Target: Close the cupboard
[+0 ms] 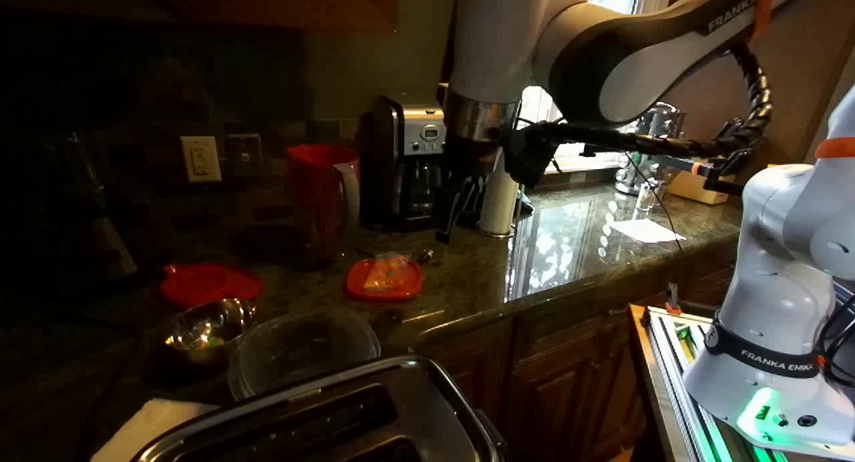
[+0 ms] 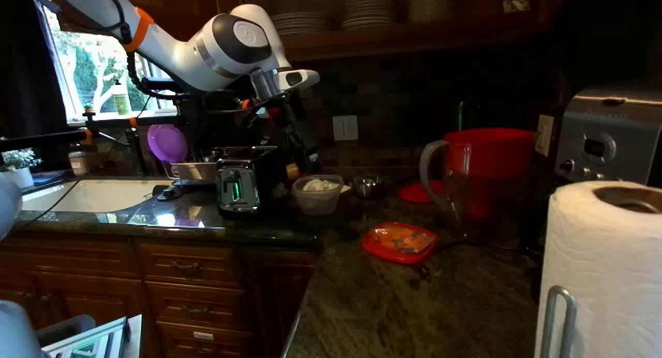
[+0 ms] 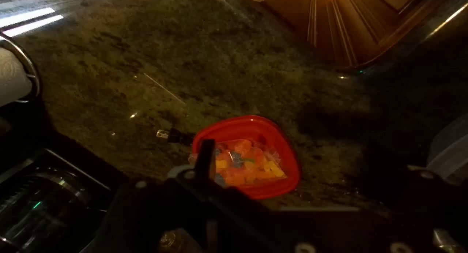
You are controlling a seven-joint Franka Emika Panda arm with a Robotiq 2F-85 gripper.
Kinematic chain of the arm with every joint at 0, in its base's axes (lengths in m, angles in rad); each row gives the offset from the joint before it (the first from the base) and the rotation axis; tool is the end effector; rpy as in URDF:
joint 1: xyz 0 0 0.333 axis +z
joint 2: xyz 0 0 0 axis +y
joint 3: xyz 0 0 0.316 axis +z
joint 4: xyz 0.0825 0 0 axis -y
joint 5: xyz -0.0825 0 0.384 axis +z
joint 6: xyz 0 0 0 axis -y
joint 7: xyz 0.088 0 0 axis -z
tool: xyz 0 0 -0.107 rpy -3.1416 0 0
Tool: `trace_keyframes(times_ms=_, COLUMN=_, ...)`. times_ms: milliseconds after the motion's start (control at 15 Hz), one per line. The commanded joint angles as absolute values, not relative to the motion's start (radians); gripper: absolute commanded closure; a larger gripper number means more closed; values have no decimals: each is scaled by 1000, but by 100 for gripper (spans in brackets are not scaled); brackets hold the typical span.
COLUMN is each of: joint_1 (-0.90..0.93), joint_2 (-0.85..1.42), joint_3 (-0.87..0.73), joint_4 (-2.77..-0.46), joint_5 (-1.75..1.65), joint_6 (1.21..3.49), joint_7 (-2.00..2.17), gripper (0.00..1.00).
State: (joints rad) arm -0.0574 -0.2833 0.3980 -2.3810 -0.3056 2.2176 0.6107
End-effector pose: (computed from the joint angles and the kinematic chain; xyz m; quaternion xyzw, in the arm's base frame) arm 0.4424 0.1510 0.4339 0.9815 -0.0515 0.1203 0.1400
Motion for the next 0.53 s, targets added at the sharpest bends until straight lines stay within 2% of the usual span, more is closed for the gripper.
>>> trace_keyframes(times_ms=0, joint_1=-10, joint_2=-278, joint_3=352, joint_4=-2379, joint_5=-322, joint_6=2212, joint_7=622, gripper=0)
trace_keyframes(times_ms=467, joint_1=-54, joint_2=-485, joint_3=180, joint_4=-2401, joint_5=-257, joint_6=2258, joint_7=626, gripper=0)
